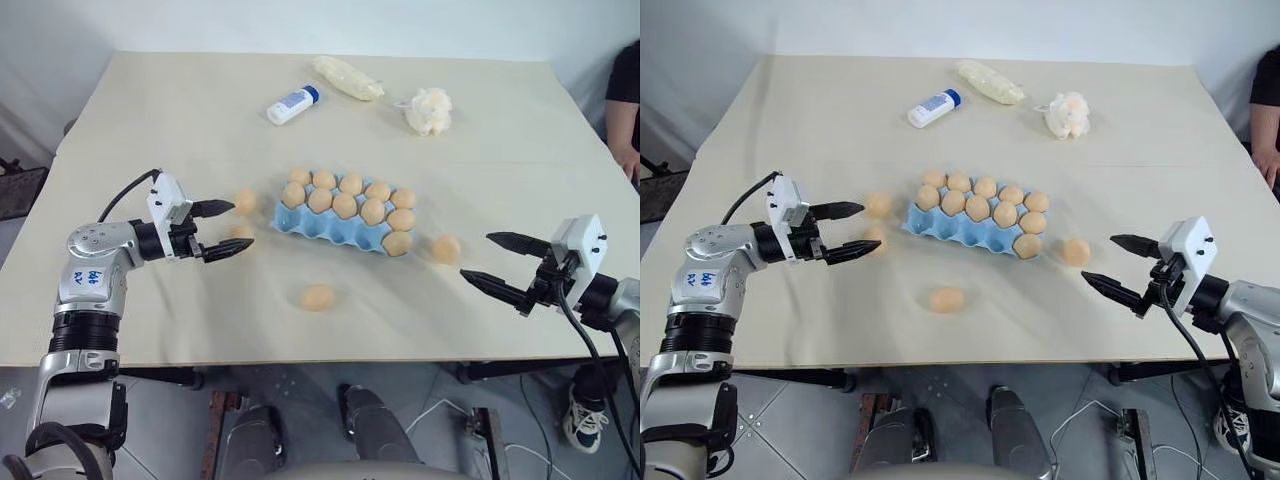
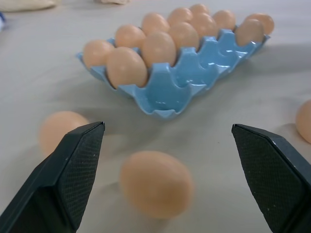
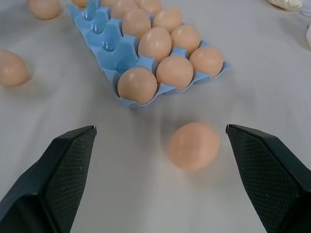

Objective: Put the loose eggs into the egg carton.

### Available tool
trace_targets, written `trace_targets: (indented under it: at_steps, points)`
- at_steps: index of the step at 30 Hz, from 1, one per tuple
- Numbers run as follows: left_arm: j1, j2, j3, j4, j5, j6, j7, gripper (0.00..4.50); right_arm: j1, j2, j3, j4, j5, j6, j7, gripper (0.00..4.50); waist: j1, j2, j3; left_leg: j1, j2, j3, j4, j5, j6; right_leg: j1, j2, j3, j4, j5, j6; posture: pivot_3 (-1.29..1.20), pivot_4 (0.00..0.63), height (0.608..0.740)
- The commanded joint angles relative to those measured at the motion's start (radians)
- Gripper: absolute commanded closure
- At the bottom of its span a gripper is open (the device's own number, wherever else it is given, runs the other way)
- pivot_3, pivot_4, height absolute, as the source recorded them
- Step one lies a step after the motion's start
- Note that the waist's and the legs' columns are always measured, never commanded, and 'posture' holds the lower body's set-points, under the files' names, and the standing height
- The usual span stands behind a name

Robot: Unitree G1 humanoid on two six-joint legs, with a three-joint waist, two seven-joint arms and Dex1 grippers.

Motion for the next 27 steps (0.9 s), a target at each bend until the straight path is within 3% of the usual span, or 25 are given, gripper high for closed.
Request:
trace_targets:
  at_steps: [1, 10, 20, 27]
  points:
    - [-0.029, -0.008, 0.009, 0.005, 0.000, -0.036, 0.010, 0.04, 0.023, -0.013, -0.040, -0.039, -0.001, -0.010, -0.020, 0.00, 0.002, 0.000, 0.000, 0.000, 0.000, 0.000, 0.000, 0.000, 0.000, 0.000, 0.000, 0.000, 0.000, 0.000, 0.000, 0.00, 0.150, 0.740]
    - [-0.050, -0.030, -0.013, 0.018, 0.025, -0.015, 0.057, 0.04, 0.114, 0.011, -0.098, -0.150, 0.041, 0.032, -0.098, 0.00, 0.003, 0.000, 0.000, -0.001, 0.000, -0.006, 0.001, 0.000, 0.000, 0.000, 0.000, -0.001, 0.000, 0.000, 0.000, 0.00, 0.150, 0.740]
    - [-0.022, -0.028, -0.006, 0.070, -0.019, -0.083, -0.092, 0.04, 0.227, 0.069, -0.191, -0.241, 0.067, 0.087, -0.232, 0.00, 0.002, 0.000, 0.000, -0.001, 0.000, -0.007, 0.001, 0.000, 0.000, 0.000, 0.000, -0.001, 0.000, 0.000, 0.000, 0.00, 0.150, 0.740]
    - [-0.014, -0.019, -0.004, 0.082, -0.017, -0.117, -0.124, 0.04, 0.180, 0.144, -0.103, -0.197, 0.012, 0.053, -0.314, 0.00, 0.000, 0.000, 0.000, -0.001, 0.000, -0.009, 0.001, 0.000, 0.000, 0.000, 0.000, -0.001, 0.000, 0.000, 0.000, 0.00, 0.150, 0.740]
